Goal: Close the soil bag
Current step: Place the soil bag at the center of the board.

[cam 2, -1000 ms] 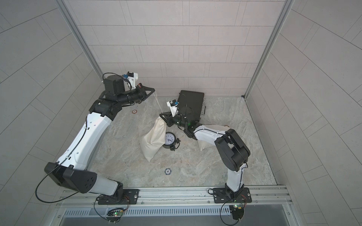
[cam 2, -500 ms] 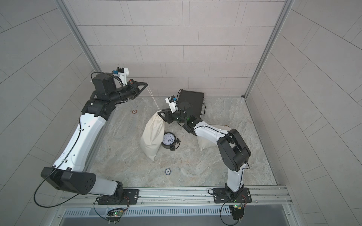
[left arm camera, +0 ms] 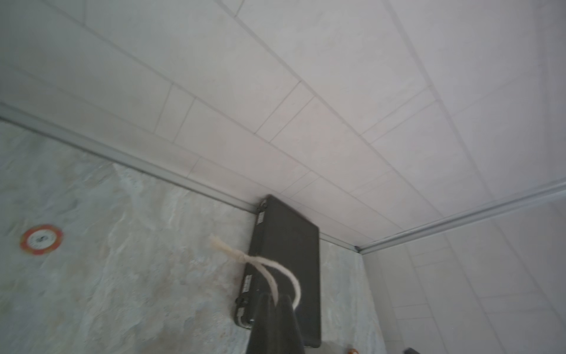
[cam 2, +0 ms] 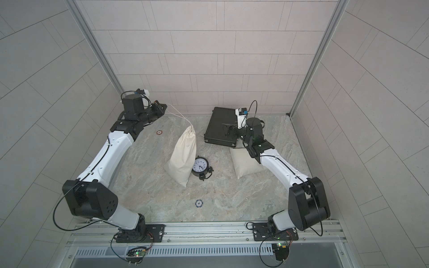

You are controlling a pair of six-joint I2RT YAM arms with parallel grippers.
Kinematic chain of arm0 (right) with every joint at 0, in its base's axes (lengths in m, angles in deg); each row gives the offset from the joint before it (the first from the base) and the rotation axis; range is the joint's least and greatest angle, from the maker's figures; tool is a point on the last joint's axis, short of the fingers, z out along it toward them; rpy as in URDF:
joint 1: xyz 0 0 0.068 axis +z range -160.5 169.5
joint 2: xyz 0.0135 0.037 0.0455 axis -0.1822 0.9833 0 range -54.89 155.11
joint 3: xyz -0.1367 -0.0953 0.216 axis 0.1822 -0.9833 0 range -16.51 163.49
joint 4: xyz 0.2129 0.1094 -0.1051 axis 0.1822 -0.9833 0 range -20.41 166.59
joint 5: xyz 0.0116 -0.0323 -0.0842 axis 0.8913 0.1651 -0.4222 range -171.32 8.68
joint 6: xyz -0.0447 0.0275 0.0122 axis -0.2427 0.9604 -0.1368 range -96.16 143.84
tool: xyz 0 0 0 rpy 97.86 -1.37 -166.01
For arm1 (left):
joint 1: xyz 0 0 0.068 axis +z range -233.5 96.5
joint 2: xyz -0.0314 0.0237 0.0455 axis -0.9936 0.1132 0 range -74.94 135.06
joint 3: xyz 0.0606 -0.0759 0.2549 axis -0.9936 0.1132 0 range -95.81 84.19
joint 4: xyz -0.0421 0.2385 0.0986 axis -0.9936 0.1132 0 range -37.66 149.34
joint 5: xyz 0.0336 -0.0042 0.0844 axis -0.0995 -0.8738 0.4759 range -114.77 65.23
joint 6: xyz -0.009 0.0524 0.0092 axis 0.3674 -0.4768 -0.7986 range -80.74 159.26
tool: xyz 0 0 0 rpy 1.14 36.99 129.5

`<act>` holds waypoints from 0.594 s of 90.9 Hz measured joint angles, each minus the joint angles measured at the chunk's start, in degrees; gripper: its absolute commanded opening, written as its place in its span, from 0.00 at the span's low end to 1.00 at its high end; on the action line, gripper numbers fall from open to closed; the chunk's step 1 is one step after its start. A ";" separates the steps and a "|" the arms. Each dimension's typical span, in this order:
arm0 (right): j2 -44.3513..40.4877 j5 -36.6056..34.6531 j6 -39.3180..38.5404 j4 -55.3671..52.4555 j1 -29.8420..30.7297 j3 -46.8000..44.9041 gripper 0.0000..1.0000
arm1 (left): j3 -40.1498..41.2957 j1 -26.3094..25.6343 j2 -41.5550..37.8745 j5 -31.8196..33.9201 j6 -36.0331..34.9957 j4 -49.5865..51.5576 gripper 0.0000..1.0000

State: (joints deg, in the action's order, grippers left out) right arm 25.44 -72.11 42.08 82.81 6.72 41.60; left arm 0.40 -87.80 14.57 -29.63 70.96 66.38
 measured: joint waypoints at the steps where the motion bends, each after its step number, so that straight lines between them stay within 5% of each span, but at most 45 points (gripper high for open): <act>1: -0.31 -1.01 -0.17 -0.22 -0.33 -0.50 0.96 | 0.81 0.02 0.15 0.72 0.31 -0.11 0.23; 9: -2.10 -8.50 -0.57 -0.98 -3.87 -5.14 1.00 | 7.93 0.76 1.29 3.93 -0.09 -1.44 0.34; 26: -2.89 -22.97 -0.87 -1.75 -12.79 -13.22 1.00 | 21.09 3.32 1.14 9.16 1.09 -4.26 0.78; 37: -3.02 -29.68 -1.36 0.48 -15.91 -17.64 1.00 | 27.02 4.22 -2.91 13.68 0.04 -6.97 0.98; 54: -1.07 -33.66 -2.84 9.55 -16.65 -24.20 1.00 | 39.34 4.28 -15.52 25.64 -4.76 -14.29 1.00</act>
State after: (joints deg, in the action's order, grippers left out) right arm 24.37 -105.77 39.24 92.36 -9.94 17.40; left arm 39.74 -83.51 -0.95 -3.99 66.20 52.08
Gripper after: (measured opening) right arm 0.999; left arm 0.999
